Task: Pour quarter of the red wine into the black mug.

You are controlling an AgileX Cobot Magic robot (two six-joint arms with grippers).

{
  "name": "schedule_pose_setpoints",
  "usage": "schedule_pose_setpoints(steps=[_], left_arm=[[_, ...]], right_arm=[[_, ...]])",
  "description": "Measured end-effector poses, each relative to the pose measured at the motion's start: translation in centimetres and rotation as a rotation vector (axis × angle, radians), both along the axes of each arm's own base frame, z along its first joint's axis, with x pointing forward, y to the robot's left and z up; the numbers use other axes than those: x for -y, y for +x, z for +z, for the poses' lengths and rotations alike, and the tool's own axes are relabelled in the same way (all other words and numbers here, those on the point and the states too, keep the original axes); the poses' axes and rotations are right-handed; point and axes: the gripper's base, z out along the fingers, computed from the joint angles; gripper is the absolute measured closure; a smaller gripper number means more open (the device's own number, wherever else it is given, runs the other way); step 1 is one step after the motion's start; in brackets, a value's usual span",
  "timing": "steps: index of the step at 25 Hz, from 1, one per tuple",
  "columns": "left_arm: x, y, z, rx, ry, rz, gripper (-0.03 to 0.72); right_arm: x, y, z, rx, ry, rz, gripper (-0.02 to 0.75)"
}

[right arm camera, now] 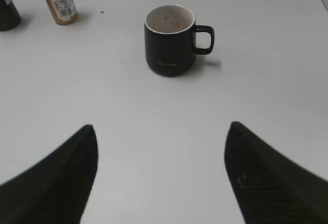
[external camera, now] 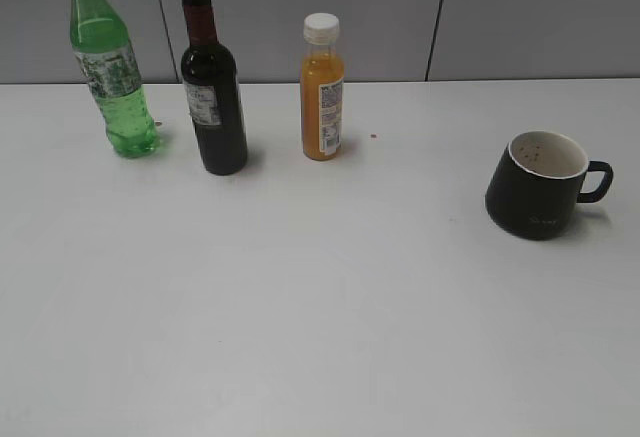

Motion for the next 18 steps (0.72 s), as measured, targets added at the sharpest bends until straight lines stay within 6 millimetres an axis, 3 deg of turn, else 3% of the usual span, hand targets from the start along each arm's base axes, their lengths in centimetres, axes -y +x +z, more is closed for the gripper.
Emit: schedule_pose_setpoints(steps=[18], left_arm=[[0.00, 0.00, 0.00, 0.000, 0.000, 0.000, 0.099]], right_arm=[[0.00, 0.00, -0.01, -0.001, 0.000, 0.000, 0.155]])
